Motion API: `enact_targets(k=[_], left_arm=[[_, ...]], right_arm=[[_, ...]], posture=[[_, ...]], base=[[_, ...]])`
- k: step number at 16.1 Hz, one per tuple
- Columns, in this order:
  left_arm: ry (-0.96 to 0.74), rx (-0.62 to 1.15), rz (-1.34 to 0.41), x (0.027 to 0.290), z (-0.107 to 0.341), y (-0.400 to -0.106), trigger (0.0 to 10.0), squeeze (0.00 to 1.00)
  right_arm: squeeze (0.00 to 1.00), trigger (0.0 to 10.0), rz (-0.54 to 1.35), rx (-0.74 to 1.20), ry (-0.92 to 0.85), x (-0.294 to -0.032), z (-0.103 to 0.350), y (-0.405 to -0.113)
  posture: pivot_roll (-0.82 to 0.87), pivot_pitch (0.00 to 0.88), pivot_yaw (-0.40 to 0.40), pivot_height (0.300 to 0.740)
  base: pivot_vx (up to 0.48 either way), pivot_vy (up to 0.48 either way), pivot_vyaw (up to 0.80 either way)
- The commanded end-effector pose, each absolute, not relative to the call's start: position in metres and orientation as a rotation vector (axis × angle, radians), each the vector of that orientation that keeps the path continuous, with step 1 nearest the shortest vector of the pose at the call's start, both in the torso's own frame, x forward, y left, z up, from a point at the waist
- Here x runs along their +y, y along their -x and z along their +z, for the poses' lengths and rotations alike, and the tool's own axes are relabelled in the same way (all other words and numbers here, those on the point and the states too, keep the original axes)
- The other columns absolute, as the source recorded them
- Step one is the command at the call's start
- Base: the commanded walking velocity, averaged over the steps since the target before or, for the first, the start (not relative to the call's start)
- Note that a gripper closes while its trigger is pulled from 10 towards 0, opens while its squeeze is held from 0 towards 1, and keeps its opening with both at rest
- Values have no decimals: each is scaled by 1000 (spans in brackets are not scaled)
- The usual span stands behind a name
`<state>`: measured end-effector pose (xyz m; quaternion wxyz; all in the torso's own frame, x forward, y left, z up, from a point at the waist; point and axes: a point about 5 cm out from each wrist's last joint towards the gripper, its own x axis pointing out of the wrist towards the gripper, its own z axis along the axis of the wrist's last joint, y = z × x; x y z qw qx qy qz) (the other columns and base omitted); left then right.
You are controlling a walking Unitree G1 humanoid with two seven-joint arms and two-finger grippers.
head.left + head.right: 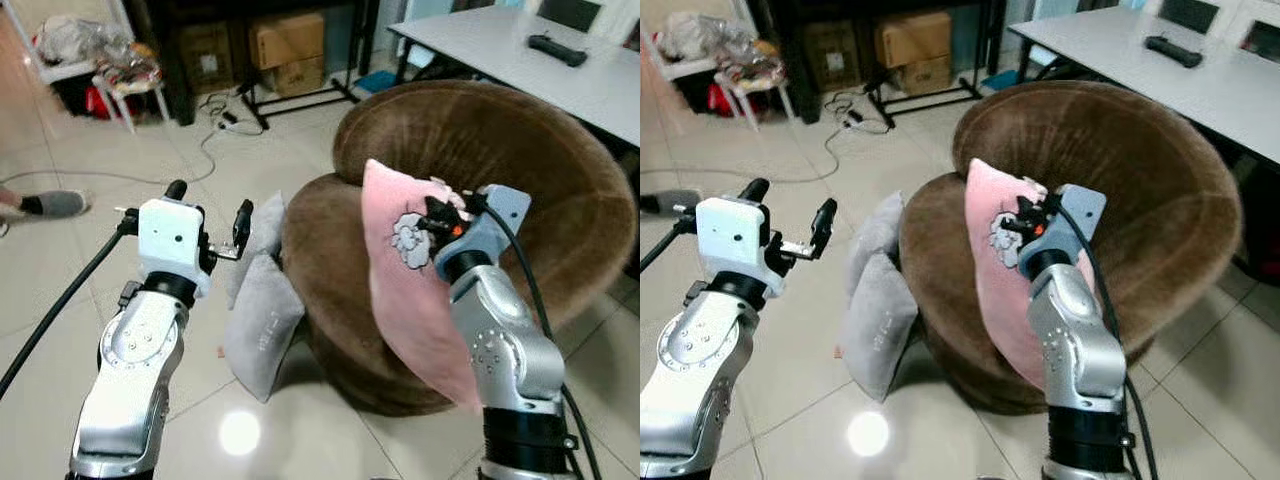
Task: Move the pillow to the sofa from floor
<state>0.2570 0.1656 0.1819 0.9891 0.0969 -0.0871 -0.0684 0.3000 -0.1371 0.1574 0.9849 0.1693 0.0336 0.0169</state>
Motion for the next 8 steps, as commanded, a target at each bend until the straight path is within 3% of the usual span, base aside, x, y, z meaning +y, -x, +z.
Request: enact_targets(k=[1,2,8], left_arm=[[-198,-178,-151,165,182,-258,10000,0],[-199,-179,-155,164,182,-258,10000,0],[-202,-185,-152,164,182,-260,10000,0]], right_arm=[[0,10000,69,18,-345,-132,169,-301],[0,10000,73,20,-344,-132,169,-301],[0,10000,72,20,-357,-133,169,-305]], posture=[[78,0,-30,740],[77,0,-32,740],[85,0,-41,740]], base=[[281,0,0],[281,0,0],[283,0,-800]])
